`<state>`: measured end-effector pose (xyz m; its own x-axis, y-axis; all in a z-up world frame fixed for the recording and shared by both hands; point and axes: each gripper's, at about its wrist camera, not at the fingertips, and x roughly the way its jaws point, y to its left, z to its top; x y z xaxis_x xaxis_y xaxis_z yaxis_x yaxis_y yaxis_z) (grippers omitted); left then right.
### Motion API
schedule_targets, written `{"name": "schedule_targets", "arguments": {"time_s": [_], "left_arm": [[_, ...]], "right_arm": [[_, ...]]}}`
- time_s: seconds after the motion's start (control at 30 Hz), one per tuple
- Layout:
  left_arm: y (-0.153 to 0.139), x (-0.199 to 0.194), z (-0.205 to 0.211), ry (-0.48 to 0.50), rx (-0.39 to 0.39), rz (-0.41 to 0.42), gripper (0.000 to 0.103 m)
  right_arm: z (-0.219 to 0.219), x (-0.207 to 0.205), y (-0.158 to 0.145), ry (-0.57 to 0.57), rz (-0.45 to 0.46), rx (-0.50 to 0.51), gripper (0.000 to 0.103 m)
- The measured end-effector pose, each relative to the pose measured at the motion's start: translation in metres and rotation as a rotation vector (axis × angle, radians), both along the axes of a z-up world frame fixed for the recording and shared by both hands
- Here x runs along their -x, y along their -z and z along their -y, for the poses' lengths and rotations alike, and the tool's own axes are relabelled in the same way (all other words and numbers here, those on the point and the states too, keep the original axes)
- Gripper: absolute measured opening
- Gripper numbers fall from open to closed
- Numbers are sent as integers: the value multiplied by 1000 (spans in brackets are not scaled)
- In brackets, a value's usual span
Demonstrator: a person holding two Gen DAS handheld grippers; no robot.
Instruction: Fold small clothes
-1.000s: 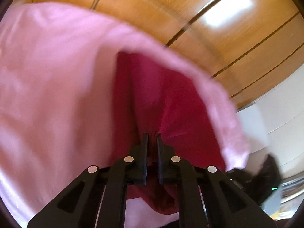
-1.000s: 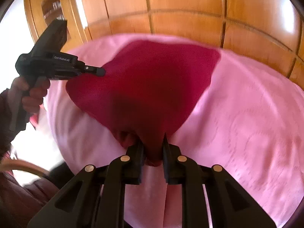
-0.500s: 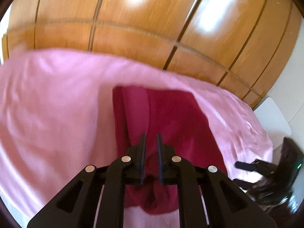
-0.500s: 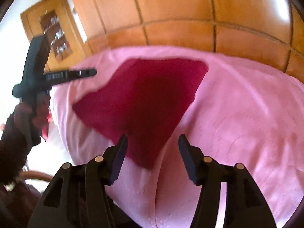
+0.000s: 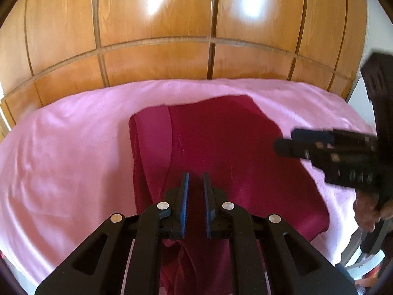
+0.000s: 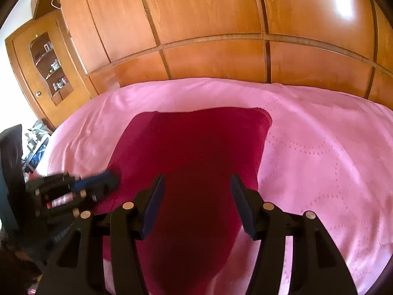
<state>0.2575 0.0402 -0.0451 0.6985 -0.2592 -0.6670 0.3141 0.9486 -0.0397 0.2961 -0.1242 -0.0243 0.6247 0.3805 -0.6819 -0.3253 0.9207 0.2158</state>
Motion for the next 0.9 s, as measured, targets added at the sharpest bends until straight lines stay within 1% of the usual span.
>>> {"name": "schedule_targets", "arguments": {"time_s": [0.13, 0.17, 0.27, 0.43, 0.53, 0.63, 0.7, 0.73, 0.8, 0.87, 0.9], "left_arm": [[10, -2, 1, -3, -10, -16, 8], [10, -1, 1, -5, -9, -17, 8], [13, -1, -2, -4, 5, -23, 18], [15, -1, -4, -5, 16, -26, 18], [17, 0, -7, -8, 35, -29, 18], [25, 1, -16, -6, 81, -43, 18], [31, 3, -24, -8, 120, -50, 18], [35, 4, -29, -10, 148, -53, 18], [40, 6, -37, -20, 195, -57, 18], [41, 6, -43, -27, 237, -66, 18], [40, 6, -47, -32, 277, -81, 18]], "right_arm": [[1, -10, -1, 12, -16, -14, 56], [2, -12, -1, 16, -20, -15, 58], [-1, -24, 3, 28, -42, -20, 63], [-5, -35, 9, 46, -61, -5, 66], [-9, -39, 10, 47, -63, 0, 68], [-17, -46, 19, 36, -100, 11, 69], [-27, -52, 33, 23, -134, 48, 71], [-30, -54, 39, 24, -136, 58, 73], [-38, -53, 46, 18, -108, 95, 76], [-39, -51, 45, 23, -92, 107, 77], [-37, -50, 44, 21, -86, 101, 78]]}}
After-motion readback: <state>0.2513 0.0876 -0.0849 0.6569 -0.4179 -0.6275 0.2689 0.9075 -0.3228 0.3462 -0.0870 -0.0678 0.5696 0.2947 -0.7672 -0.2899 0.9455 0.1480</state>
